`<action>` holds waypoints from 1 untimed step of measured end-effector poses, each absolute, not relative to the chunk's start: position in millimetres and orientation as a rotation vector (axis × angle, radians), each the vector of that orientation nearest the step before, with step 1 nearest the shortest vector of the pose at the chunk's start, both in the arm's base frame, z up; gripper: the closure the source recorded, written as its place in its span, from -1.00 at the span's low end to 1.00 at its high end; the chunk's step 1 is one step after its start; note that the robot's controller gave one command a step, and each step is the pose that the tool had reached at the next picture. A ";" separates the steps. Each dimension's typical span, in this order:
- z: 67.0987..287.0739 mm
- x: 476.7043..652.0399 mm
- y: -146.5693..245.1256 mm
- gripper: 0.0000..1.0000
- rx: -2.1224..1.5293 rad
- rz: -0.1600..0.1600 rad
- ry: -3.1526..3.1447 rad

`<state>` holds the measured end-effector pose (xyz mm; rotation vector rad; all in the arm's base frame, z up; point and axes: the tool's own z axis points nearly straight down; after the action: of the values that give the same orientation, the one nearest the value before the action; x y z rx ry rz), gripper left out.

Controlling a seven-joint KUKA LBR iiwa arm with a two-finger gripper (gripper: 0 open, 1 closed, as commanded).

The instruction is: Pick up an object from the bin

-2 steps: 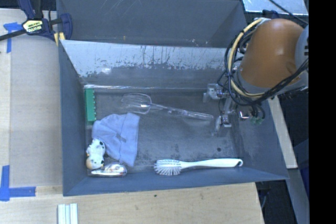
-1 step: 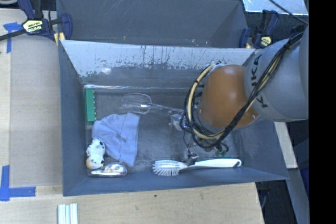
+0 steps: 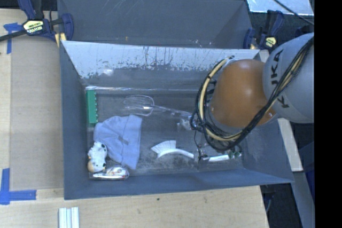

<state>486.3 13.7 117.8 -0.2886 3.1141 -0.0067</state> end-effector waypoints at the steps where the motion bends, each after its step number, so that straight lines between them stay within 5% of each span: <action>1: 99.5 485.5 55.2 -1.00 -0.452 -0.003 3.099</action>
Offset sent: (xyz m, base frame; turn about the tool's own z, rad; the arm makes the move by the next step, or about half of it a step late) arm 0.0213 0.0582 -0.0478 -0.1230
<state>485.5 55.2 99.5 -0.4521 3.0990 -0.0028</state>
